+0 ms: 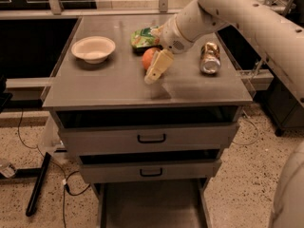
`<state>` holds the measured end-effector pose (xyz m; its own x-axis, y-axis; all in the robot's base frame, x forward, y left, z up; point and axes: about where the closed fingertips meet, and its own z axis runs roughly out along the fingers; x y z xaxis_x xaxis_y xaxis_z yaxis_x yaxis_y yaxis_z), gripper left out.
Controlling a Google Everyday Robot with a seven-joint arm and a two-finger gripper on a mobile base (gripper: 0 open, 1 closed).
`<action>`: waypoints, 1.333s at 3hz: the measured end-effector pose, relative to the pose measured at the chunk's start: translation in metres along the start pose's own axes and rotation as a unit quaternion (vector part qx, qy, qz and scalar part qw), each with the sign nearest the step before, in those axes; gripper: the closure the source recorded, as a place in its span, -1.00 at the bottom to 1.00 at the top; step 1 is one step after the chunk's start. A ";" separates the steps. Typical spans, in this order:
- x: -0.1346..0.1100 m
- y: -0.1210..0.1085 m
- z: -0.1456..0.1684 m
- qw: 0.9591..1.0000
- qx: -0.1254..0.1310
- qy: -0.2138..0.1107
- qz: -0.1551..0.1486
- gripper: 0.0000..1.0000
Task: Place orange into bottom drawer
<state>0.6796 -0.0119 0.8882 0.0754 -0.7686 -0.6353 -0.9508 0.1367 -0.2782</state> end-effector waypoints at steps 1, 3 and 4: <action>0.008 -0.012 0.003 1.000 0.016 0.011 -0.002 -1.00; 0.032 -0.023 0.007 0.999 0.030 0.030 0.007 -1.00; 0.032 -0.023 0.007 0.999 0.030 0.030 0.007 -0.65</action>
Offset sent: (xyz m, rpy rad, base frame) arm 0.0322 -0.0322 -0.0115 -0.0606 -0.0594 -0.0849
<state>0.7064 -0.0350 0.8697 0.0426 -0.8022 -0.5955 -0.9319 0.1830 -0.3133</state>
